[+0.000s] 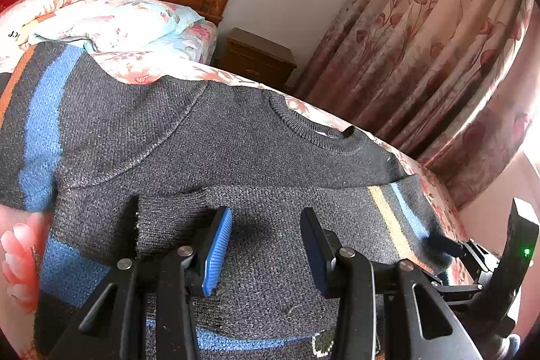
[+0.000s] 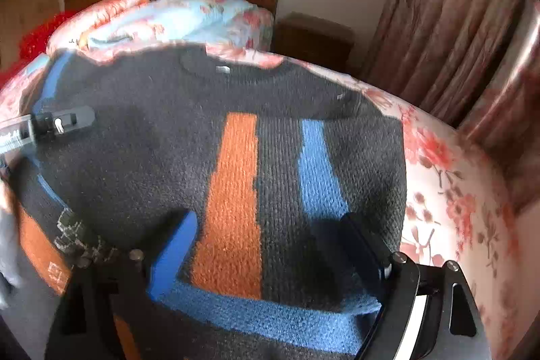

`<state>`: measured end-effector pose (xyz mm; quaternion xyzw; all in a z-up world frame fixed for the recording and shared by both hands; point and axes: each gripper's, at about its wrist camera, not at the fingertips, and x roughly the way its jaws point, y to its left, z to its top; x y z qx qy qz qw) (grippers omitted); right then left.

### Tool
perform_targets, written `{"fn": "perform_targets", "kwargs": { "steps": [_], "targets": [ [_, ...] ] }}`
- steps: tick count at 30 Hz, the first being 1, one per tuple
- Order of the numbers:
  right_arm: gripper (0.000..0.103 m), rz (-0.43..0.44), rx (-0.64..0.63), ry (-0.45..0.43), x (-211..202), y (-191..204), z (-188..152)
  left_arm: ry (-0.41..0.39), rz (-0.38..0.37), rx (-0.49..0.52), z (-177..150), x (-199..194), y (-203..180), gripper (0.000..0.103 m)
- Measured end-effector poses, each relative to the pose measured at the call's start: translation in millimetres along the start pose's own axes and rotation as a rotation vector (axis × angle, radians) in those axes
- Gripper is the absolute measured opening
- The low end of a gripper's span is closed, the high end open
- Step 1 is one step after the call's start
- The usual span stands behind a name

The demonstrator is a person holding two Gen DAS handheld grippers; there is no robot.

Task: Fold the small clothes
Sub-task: 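Fold the held sleeve across the sweater back with the left gripper and release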

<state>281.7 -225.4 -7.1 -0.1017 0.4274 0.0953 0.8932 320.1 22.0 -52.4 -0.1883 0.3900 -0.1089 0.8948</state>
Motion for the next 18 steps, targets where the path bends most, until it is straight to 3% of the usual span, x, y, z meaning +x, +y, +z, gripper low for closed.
{"fn": "perform_targets", "kwargs": {
  "steps": [2, 4, 6, 8, 9, 11, 13, 15, 18],
  "targets": [
    [0.103, -0.025, 0.044, 0.032, -6, -7, 1, -0.001, -0.006, -0.007, 0, -1, 1, 0.043],
    [0.103, -0.081, 0.065, -0.008, -18, -3, 3, -0.002, -0.013, -0.013, 1, -1, 2, 0.043],
    [0.103, -0.017, 0.062, -0.042, -28, 10, 1, -0.005, -0.037, -0.03, 1, -3, 6, 0.044],
    [0.103, 0.005, 0.018, -0.004, -17, 27, -4, -0.002, -0.094, -0.082, 2, -8, 17, 0.043],
    [0.103, -0.016, 0.007, 0.018, -7, 31, -9, -0.023, -0.13, -0.142, 3, -19, 29, 0.043],
    [0.103, 0.008, 0.079, 0.003, -7, 20, -11, -0.139, -0.178, -0.264, 2, -54, 62, 0.043],
    [0.103, 0.013, 0.122, 0.008, -5, 12, -12, -0.228, -0.19, -0.365, 3, -81, 96, 0.043],
    [0.103, 0.004, 0.113, 0.008, -6, 15, -12, -0.309, -0.157, -0.501, 6, -109, 146, 0.044],
    [0.103, -0.021, 0.088, 0.003, -6, 23, -8, -0.37, -0.033, -0.728, 3, -136, 227, 0.046]
  ]
}}
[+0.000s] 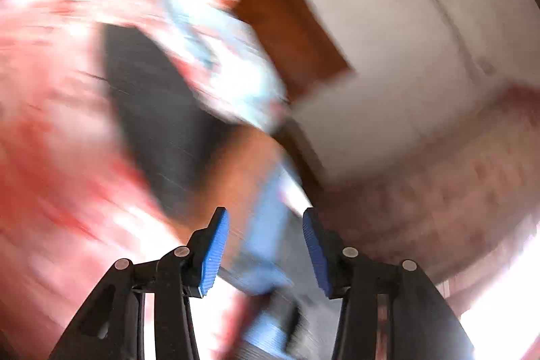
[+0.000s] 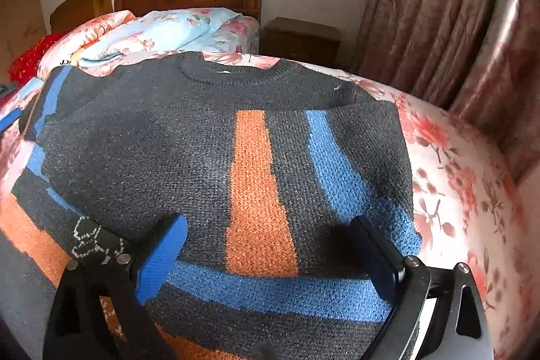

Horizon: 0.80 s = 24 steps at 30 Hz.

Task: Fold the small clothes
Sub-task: 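Fold the held sleeve across the sweater back with the left gripper and release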

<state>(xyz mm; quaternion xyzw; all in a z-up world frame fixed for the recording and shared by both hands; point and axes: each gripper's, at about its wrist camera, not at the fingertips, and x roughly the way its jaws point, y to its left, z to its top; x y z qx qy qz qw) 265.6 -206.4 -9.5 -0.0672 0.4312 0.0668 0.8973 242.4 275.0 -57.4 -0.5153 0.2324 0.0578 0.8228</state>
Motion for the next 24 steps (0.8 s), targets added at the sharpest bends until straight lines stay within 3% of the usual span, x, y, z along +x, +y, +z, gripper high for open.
{"fn": "perform_targets", "kwargs": {
  "steps": [2, 4, 9, 10, 11, 12, 14, 17, 19, 21, 24],
  "targets": [
    [0.103, 0.011, 0.009, 0.002, -1, -4, 0, -0.042, 0.073, -0.121, 28, -4, 34, 0.046],
    [0.103, 0.02, 0.017, 0.004, 3, -8, -1, -0.028, 0.128, -0.163, 47, 4, 53, 0.046],
    [0.103, 0.023, 0.019, 0.003, 1, -9, -1, 0.009, 0.156, -0.084, 84, 36, 51, 0.044],
    [0.103, 0.024, 0.02, 0.003, -1, -9, -2, 0.013, 0.15, -0.078, 90, 41, 51, 0.037],
    [0.103, 0.024, 0.021, 0.003, 0, -9, -1, 0.03, 0.139, -0.087, 94, 46, 52, 0.014],
    [0.103, 0.024, 0.02, 0.002, 0, -9, -1, 0.045, 0.133, -0.101, 97, 48, 55, 0.01],
    [0.103, 0.023, 0.021, 0.0, 0, -9, -1, 0.02, 0.091, -0.145, 97, 41, 58, 0.009],
    [0.103, 0.027, 0.025, -0.002, -1, -9, -2, -0.091, -0.022, -0.193, 92, -3, 49, 0.009],
    [0.103, 0.027, 0.025, -0.002, -1, -8, -2, -0.165, -0.059, -0.2, 89, -31, 44, 0.009],
    [0.103, 0.031, 0.026, -0.002, -1, -8, -2, -0.194, -0.069, -0.166, 82, -49, 33, 0.009],
    [0.103, 0.039, 0.029, 0.0, -1, -9, -2, -0.171, -0.008, 0.028, 70, -46, -7, 0.009]
  ]
}}
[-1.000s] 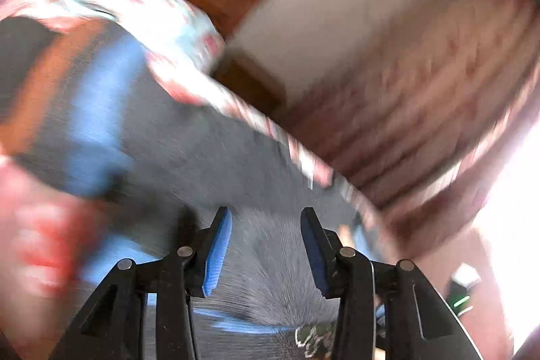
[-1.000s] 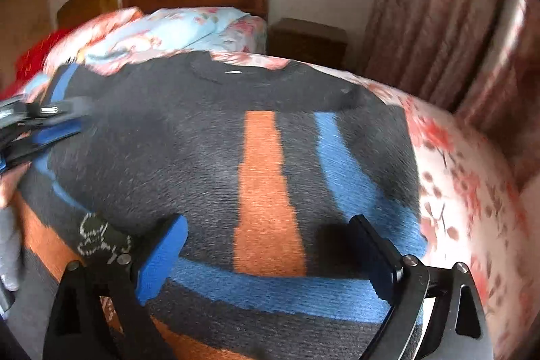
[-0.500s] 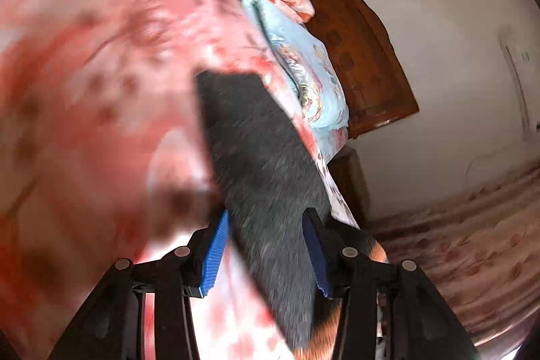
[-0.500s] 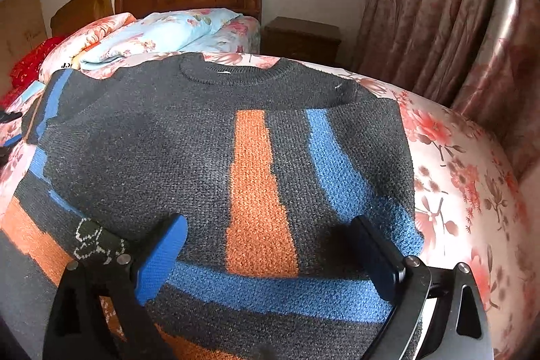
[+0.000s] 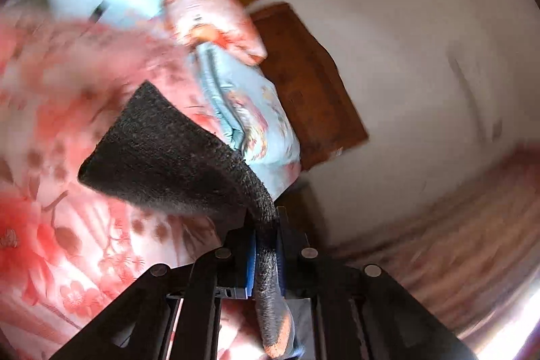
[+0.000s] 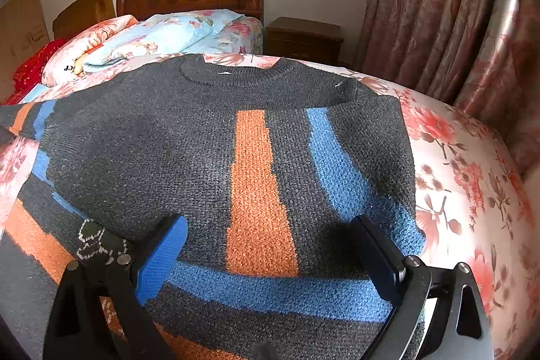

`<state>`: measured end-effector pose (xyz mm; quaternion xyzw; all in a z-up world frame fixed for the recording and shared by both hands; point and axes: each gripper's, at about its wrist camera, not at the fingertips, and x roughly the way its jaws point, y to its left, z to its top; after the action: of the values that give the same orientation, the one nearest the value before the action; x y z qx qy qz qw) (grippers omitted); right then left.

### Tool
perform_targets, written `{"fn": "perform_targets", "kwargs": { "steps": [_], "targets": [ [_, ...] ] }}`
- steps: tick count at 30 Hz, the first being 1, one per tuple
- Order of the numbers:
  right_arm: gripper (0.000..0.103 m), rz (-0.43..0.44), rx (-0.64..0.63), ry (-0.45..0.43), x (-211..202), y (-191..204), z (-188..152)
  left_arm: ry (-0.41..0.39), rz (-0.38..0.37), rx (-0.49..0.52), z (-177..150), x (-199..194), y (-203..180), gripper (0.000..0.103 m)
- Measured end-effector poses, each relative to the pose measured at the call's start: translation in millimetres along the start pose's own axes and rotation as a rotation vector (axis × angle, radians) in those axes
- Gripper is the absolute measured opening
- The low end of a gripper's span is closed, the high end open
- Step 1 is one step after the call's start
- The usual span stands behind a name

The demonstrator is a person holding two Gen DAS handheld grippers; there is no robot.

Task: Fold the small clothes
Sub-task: 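Fold the held sleeve across the sweater back with the left gripper and release, then grasp the sweater hem with both grippers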

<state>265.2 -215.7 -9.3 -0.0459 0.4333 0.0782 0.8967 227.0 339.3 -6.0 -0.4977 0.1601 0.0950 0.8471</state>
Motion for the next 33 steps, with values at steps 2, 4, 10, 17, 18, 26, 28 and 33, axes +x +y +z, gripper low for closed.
{"fn": "perform_targets", "kwargs": {
  "steps": [2, 4, 10, 17, 18, 26, 28, 33],
  "targets": [
    [0.103, 0.002, 0.002, -0.004, 0, -1, 0, 0.015, -0.022, 0.088, -13, 5, -35, 0.009],
    [0.103, -0.006, 0.015, -0.026, -4, -3, -1, 0.012, -0.064, 0.159, -24, 7, -69, 0.009],
    [0.103, -0.003, 0.213, -0.22, -40, -39, -12, 0.155, -0.356, 0.6, -138, 7, -238, 0.014],
    [0.103, 0.017, 0.402, -0.352, -60, -72, -26, 0.447, -0.493, 0.996, -277, 10, -284, 0.027],
    [0.103, 0.02, 0.404, -0.354, -60, -73, -25, 0.447, -0.475, 0.976, -271, 13, -274, 0.027],
    [0.103, 0.059, 0.387, -0.344, -56, -71, -25, 0.393, -0.142, 0.781, -204, 39, -170, 0.028],
    [0.103, 0.067, 0.375, -0.346, -56, -69, -26, 0.38, -0.09, 0.731, -190, 43, -149, 0.028],
    [0.103, 0.079, 0.342, -0.323, -52, -64, -23, 0.41, -0.048, 0.701, -201, 60, -117, 0.028]
  ]
}}
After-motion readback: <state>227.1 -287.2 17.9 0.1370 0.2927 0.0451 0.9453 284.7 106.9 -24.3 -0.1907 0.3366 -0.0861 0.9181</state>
